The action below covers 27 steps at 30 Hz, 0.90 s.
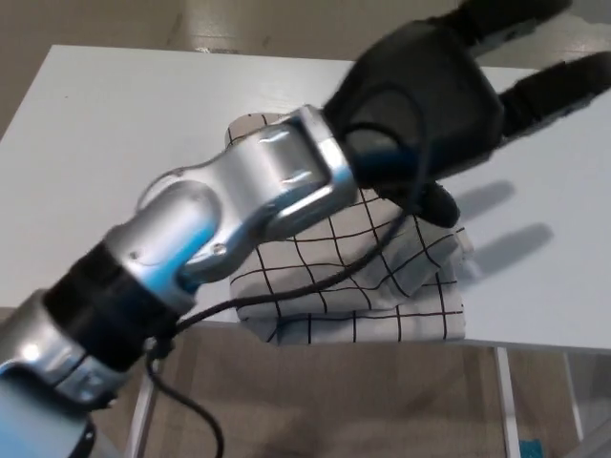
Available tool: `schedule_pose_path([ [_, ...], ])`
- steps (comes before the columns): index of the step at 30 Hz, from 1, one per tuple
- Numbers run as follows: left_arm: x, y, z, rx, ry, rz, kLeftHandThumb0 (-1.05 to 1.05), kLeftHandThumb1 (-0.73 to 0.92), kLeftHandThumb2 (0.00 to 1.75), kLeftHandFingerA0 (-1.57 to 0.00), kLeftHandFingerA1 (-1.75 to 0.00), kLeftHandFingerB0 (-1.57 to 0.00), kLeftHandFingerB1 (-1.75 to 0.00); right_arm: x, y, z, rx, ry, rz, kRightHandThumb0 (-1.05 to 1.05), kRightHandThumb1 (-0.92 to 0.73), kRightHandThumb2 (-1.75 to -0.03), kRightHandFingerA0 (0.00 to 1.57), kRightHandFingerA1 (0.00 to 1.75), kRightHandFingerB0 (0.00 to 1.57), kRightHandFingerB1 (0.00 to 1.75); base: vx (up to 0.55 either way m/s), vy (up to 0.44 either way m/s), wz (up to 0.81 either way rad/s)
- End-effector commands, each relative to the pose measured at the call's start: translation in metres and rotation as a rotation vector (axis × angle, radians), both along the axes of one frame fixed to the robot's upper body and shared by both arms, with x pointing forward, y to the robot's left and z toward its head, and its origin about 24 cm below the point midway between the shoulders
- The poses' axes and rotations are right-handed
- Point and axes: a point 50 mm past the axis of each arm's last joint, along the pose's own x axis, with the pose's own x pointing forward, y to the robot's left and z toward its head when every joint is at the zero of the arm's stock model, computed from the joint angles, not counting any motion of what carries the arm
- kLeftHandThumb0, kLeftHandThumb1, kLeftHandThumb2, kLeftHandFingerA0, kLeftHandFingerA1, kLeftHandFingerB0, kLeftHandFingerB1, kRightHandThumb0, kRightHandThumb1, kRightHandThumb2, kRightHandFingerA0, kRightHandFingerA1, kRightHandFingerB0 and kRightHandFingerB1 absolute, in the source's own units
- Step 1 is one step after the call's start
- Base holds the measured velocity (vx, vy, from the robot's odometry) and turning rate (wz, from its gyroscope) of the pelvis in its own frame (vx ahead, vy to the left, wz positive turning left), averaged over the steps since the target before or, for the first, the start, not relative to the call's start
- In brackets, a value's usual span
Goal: Use the left hand to fold a white towel with checkered patterns in half.
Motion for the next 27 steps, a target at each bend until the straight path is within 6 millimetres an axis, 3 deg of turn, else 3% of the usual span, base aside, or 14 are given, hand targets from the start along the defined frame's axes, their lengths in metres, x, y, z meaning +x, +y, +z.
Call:
schedule_pose_path([
  [1, -0.063, 0.071, 0.022, -0.195, 0.316, -0.126, -1.01, 0.51, 0.79, 0.00, -0.06, 0.00, -0.18, -0.015, -0.009, -0.007, -0.039, 0.088, 0.007, -0.54, -0.84, -0.65, 0.22, 0.30, 0.28, 0.31, 0.00, 0.000, 0.00],
  [3, -0.081, 0.083, 0.016, -0.203, 0.382, -0.156, -0.80, 0.45, 0.92, -0.01, -0.08, -0.01, -0.22, -0.015, -0.010, -0.007, -0.034, 0.088, -0.002, -0.54, -0.84, -0.65, 0.22, 0.30, 0.28, 0.31, 0.00, 0.000, 0.00],
  [8, -0.111, 0.101, -0.001, -0.240, 0.565, -0.232, -0.79, 0.49, 0.89, -0.08, -0.11, -0.08, -0.37, -0.014, -0.009, -0.007, -0.032, 0.080, -0.021, -0.51, -0.84, -0.65, 0.23, 0.31, 0.29, 0.32, 0.00, 0.000, 0.00],
  [9, -0.116, 0.104, -0.005, -0.247, 0.615, -0.246, -0.75, 0.47, 0.88, -0.03, -0.19, -0.04, -0.39, -0.016, -0.010, -0.007, -0.032, 0.082, -0.023, -0.51, -0.85, -0.65, 0.23, 0.32, 0.29, 0.32, 0.00, 0.000, 0.00],
  [10, -0.130, 0.115, -0.016, -0.275, 0.759, -0.282, -0.37, 0.28, 0.90, 0.00, -0.49, 0.00, -0.46, -0.021, -0.010, -0.008, -0.033, 0.087, -0.026, -0.50, -0.85, -0.65, 0.24, 0.34, 0.30, 0.32, 0.00, 0.000, 0.00],
  [11, -0.136, 0.120, -0.022, -0.290, 0.832, -0.299, -0.76, 0.49, 0.80, -0.11, -0.37, -0.17, -0.39, -0.025, -0.010, -0.008, -0.034, 0.095, -0.028, -0.50, -0.84, -0.65, 0.24, 0.34, 0.30, 0.32, 0.00, 0.000, 0.00],
  [12, -0.142, 0.123, -0.027, -0.304, 0.893, -0.311, -0.76, 0.49, 0.80, -0.11, -0.37, -0.17, -0.39, -0.029, -0.010, -0.009, -0.037, 0.103, -0.028, -0.50, -0.84, -0.65, 0.24, 0.34, 0.30, 0.32, 0.00, 0.000, 0.00],
  [13, -0.146, 0.129, -0.033, -0.313, 0.961, -0.316, -0.70, 0.59, 0.59, -0.21, -0.29, -0.26, -0.31, -0.030, -0.010, -0.009, -0.039, 0.106, -0.027, -0.50, -0.84, -0.65, 0.24, 0.34, 0.30, 0.32, 0.00, 0.000, 0.00],
  [16, -0.157, 0.146, -0.048, -0.362, 1.117, -0.306, -0.68, 0.59, 0.60, -0.32, -0.33, -0.29, -0.31, -0.023, -0.010, -0.008, -0.038, 0.094, -0.027, -0.49, -0.84, -0.65, 0.24, 0.35, 0.30, 0.32, 0.00, 0.000, 0.00],
  [17, -0.163, 0.155, -0.056, -0.409, 1.151, -0.274, -0.69, 0.50, 0.88, -0.32, -0.48, -0.23, -0.42, -0.018, -0.008, -0.008, -0.035, 0.087, -0.023, -0.48, -0.84, -0.65, 0.24, 0.35, 0.30, 0.32, 0.00, 0.000, 0.00],
  [19, -0.169, 0.162, -0.063, -0.449, 1.154, -0.243, -0.74, 0.54, 0.89, -0.41, -0.50, -0.28, -0.42, -0.017, -0.006, -0.009, -0.029, 0.087, -0.020, -0.49, -0.84, -0.65, 0.24, 0.34, 0.30, 0.32, 0.00, 0.000, 0.00],
  [20, -0.172, 0.164, -0.066, -0.466, 1.154, -0.231, -0.74, 0.54, 0.89, -0.41, -0.50, -0.28, -0.42, -0.018, -0.005, -0.009, -0.027, 0.089, -0.019, -0.49, -0.84, -0.65, 0.24, 0.34, 0.30, 0.32, 0.00, 0.000, 0.00],
  [21, -0.179, 0.168, -0.075, -0.507, 1.186, -0.200, -0.68, 0.64, 0.60, -0.53, -0.39, -0.50, -0.35, -0.019, -0.006, -0.009, -0.025, 0.093, -0.018, -0.48, -0.84, -0.65, 0.24, 0.34, 0.30, 0.32, 0.00, 0.000, 0.00],
  [27, -0.207, 0.189, -0.115, -0.644, 1.414, -0.043, -0.73, 0.57, 0.66, -0.60, -0.44, -0.54, -0.40, -0.030, -0.008, -0.011, -0.026, 0.111, -0.014, -0.48, -0.84, -0.65, 0.24, 0.34, 0.30, 0.32, 0.00, 0.000, 0.00],
])
